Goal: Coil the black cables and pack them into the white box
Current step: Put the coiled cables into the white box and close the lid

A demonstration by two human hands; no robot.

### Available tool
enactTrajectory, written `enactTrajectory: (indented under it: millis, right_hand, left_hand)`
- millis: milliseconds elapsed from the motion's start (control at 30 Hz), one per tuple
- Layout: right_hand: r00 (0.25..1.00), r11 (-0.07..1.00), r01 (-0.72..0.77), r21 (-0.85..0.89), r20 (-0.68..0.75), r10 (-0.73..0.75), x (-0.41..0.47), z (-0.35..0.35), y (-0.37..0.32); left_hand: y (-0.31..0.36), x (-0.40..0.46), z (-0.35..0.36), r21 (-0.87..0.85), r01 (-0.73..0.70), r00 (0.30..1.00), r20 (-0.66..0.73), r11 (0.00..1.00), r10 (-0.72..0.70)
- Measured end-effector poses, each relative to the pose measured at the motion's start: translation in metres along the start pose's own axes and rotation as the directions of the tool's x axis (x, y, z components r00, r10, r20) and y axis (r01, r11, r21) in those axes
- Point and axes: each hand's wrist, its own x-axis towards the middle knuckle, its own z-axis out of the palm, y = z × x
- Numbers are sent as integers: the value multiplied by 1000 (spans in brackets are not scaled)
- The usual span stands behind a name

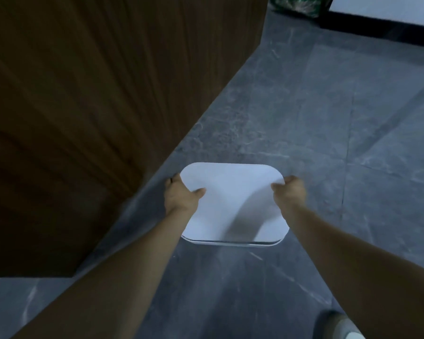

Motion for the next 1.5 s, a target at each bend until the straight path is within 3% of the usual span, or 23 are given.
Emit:
enactTrajectory:
  millis: [300, 600, 1133, 1500]
  right_hand:
    - [995, 985, 72, -157, 81, -60, -4, -5, 5]
    - [993, 996, 87, 16, 85, -88, -5, -17, 22]
    - [984, 989, 143, 30, 105, -145, -12, -16, 32]
    - [969, 990, 135, 32, 205, -138, 5, -18, 29]
  left_hand:
    - [-12, 4, 7, 139, 2, 994, 106, 990, -17]
    - [-10, 3, 8, 115, -37, 991, 135, 993, 21]
    - [-8, 13, 9, 219, -42, 990, 141, 975, 11]
    - [-4, 17, 13, 260, -37, 994, 112, 965, 8]
